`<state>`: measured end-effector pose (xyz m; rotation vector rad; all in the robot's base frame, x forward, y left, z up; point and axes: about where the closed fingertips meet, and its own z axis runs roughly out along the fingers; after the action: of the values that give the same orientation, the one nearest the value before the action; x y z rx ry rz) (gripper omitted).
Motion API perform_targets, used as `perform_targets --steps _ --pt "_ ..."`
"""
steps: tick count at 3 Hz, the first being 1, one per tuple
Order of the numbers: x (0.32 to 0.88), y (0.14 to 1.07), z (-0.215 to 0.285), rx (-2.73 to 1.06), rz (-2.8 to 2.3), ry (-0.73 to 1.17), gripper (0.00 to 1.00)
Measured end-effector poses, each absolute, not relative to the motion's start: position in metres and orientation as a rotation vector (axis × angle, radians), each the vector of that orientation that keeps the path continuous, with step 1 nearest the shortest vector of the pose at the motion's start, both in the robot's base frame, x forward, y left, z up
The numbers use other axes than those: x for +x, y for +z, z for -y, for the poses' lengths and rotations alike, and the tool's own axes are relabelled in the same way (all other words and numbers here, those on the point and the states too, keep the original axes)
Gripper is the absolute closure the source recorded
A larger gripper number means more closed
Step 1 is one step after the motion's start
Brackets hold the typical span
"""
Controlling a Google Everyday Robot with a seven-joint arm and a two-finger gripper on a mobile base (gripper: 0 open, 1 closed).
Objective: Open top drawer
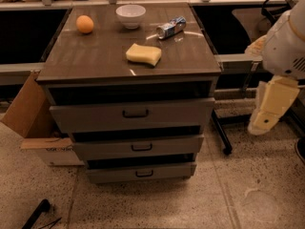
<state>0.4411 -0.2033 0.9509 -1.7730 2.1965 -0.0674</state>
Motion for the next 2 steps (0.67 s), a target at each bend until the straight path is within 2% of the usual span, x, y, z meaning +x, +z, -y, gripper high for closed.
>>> perform_targets --steps 2 --pt "0.437 0.870 0.161 -1.877 -2.058 0.153 0.00"
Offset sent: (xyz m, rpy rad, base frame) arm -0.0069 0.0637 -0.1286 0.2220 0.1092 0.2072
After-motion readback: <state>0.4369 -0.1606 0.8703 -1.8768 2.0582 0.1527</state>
